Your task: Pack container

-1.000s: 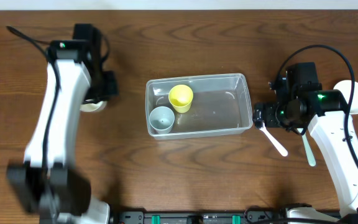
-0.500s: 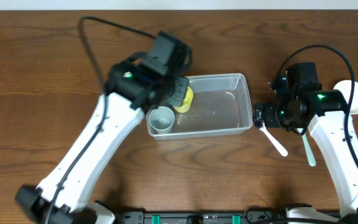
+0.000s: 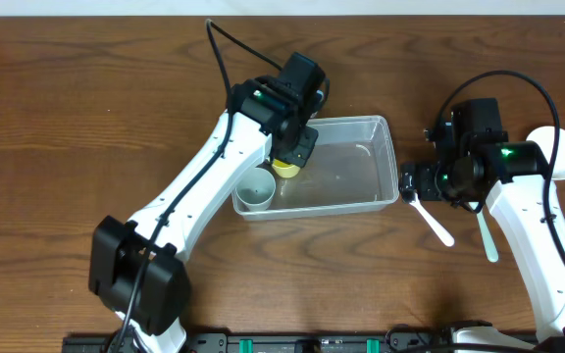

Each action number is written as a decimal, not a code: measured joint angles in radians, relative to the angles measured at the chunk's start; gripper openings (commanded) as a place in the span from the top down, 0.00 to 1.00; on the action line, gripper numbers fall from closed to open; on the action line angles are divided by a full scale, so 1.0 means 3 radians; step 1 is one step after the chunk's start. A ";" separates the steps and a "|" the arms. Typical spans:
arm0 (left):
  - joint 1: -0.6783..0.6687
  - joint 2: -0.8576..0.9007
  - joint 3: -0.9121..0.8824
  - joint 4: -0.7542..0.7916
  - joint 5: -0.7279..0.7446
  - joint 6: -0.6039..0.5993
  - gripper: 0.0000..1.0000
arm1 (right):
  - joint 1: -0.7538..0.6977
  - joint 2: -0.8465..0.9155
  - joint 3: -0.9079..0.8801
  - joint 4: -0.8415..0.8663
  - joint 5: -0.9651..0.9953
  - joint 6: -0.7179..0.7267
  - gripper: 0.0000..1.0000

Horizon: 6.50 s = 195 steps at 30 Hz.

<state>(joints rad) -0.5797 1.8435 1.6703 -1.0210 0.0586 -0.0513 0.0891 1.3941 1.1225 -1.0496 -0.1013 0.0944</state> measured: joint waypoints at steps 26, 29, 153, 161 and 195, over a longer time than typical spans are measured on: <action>0.0000 0.0064 0.0000 -0.0104 0.0020 0.0020 0.47 | 0.0000 0.0000 0.0000 -0.0003 0.0000 0.0001 0.01; 0.0009 -0.0071 -0.0006 -0.0240 -0.0130 -0.0011 0.45 | 0.0000 0.0000 0.0000 0.0041 0.0000 0.0006 0.01; 0.2207 -0.1030 -0.0056 -0.0738 0.0221 -0.0280 0.20 | 0.1390 0.2350 0.2183 -0.0726 0.0398 -0.0443 0.60; 0.2207 -0.1030 -0.0056 -0.0739 0.0220 -0.0280 0.20 | 0.0642 0.1727 0.2650 -0.0813 0.0390 -0.0106 0.39; 0.2207 -0.1030 -0.0056 -0.0763 0.0220 -0.0280 0.20 | -0.1574 0.1489 0.0299 0.0493 0.0332 0.0376 0.70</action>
<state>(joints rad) 0.0826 1.5345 1.6535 -1.2499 0.1246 -0.1352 -0.3832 1.8408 1.2121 -0.9016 -0.0017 0.2073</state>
